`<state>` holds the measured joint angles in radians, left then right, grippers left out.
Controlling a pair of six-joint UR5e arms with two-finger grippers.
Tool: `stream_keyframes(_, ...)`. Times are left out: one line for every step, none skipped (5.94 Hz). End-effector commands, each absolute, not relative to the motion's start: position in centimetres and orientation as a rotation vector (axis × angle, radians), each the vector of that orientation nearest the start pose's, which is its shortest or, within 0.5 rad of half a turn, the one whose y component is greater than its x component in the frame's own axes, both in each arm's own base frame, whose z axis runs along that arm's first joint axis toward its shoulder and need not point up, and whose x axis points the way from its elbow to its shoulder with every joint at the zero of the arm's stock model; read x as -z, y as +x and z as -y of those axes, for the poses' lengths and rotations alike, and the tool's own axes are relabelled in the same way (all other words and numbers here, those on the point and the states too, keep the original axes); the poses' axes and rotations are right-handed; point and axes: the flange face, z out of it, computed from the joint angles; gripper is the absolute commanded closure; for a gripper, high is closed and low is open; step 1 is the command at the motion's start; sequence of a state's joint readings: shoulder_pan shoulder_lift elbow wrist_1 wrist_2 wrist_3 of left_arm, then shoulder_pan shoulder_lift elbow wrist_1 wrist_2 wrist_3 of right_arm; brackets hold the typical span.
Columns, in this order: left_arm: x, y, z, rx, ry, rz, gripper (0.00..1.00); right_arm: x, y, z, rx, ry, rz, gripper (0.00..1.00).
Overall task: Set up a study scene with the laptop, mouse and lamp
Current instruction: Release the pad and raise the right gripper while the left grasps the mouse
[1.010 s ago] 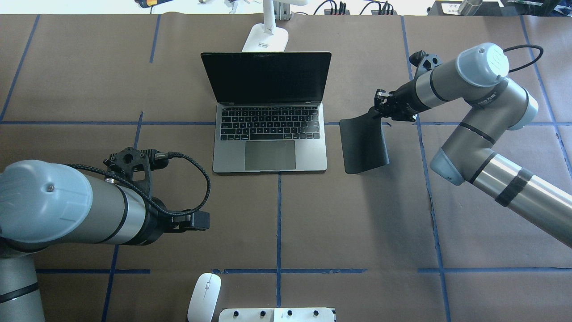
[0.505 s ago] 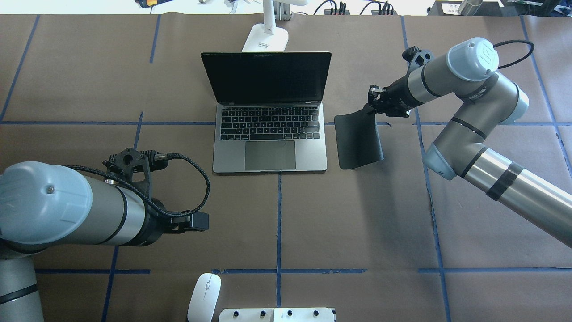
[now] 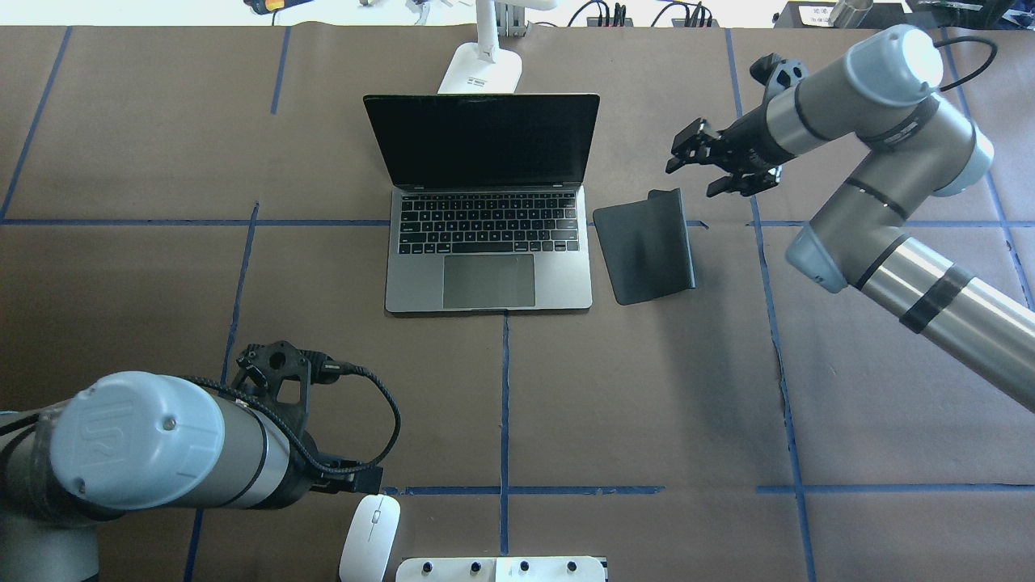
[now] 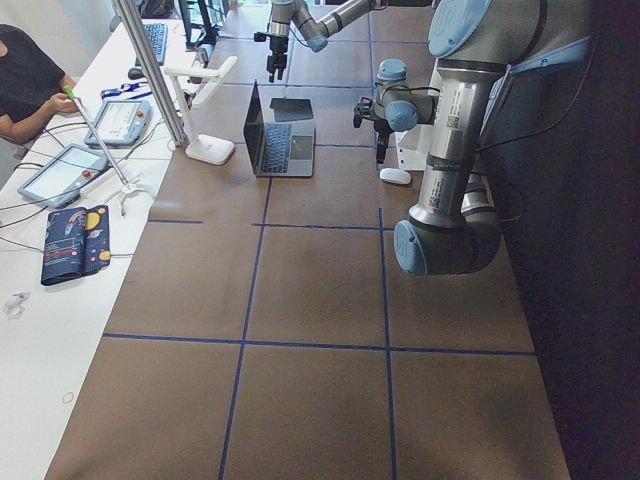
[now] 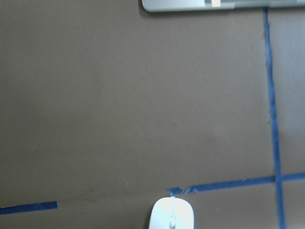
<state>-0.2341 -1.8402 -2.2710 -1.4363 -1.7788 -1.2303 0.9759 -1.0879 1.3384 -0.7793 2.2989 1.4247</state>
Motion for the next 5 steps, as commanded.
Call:
stream_keyframes(-25.9, 46.9, 20.1, -0.245, 0.019, -0.812, 0.0, -40.7, -28.2, 61.9, -0.343, -0.022, 1.205, 0.0)
stream_keyframes(-26.6, 47.6, 20.1, -0.252, 0.018, -0.803, 0.0, -41.2, -27.9, 61.7, -0.339, -0.02, 1.202, 0.0)
stream_keyframes(-27.7, 49.8, 20.1, -0.256, 0.012, -0.792, 0.0, -41.5, -27.8, 61.4, -0.34, -0.022, 1.2, 0.0)
stream_keyframes(-28.8, 51.2, 20.4, -0.258, 0.019, -0.813, 0.0, -41.5, -28.0, 61.3, -0.336, -0.022, 1.201, 0.0)
stream_keyframes(-28.8, 51.5, 20.3, -0.262, 0.027, -0.837, 0.0, -41.6, -28.1, 61.2, -0.334, -0.025, 1.201, 0.0)
